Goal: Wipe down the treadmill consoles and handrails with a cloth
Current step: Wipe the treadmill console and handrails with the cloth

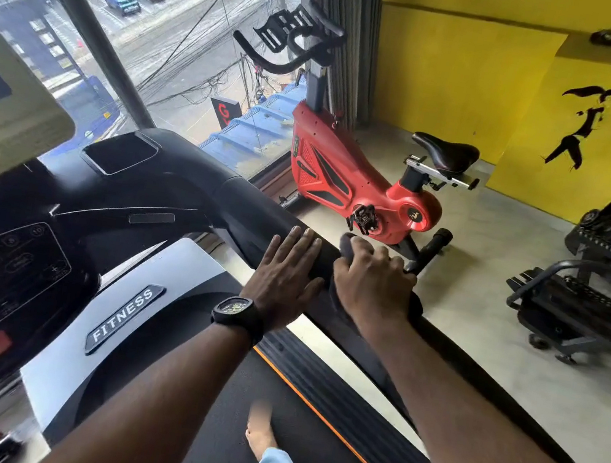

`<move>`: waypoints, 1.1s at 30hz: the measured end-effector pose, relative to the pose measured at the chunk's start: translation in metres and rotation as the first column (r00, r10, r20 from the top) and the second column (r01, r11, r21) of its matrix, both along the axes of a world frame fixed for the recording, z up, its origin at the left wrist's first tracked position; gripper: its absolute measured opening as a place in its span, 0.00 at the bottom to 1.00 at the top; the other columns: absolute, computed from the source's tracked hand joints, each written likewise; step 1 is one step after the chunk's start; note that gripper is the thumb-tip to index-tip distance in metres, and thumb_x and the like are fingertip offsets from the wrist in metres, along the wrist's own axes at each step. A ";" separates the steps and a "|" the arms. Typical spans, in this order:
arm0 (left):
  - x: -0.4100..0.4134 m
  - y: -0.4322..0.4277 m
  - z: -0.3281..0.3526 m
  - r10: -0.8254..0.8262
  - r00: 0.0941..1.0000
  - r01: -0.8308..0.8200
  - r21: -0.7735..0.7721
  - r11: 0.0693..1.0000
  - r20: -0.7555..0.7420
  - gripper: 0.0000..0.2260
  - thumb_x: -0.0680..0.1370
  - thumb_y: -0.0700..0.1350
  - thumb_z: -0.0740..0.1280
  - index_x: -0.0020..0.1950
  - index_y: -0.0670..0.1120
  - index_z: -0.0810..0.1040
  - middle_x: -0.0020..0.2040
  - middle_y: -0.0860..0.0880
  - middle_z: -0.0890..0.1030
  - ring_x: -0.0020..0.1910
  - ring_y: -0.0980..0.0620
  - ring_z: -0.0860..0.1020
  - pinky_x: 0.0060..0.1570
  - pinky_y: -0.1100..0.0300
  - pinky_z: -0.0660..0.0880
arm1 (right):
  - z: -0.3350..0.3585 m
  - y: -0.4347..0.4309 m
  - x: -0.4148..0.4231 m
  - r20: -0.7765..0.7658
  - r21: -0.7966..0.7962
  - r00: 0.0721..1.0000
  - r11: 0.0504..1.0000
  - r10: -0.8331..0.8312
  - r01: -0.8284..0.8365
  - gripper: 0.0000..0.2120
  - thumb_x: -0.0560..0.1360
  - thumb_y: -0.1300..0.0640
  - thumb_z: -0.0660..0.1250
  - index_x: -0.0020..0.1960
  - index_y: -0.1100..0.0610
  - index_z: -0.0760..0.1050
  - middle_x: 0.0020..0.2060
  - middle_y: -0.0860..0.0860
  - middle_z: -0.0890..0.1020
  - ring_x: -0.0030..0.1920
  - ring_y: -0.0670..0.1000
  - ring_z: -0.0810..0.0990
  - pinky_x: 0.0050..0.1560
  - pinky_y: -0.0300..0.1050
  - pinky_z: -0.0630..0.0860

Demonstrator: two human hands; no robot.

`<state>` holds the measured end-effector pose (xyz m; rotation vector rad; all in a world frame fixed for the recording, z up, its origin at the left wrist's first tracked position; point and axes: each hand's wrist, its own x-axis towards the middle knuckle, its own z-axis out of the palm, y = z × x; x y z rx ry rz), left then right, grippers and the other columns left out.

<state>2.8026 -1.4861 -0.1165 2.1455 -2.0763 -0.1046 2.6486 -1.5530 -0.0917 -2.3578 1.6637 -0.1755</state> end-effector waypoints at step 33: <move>-0.013 0.000 -0.003 -0.029 1.000 0.029 -0.049 0.998 0.003 0.33 0.80 0.61 0.48 0.81 0.44 0.59 0.81 0.45 0.57 0.81 0.48 0.47 0.76 0.55 0.34 | -0.005 -0.001 -0.014 -0.001 0.049 0.998 0.996 -0.069 0.069 0.24 0.81 0.42 0.53 0.71 0.51 0.71 0.60 0.61 0.79 0.61 0.64 0.76 0.56 0.58 0.73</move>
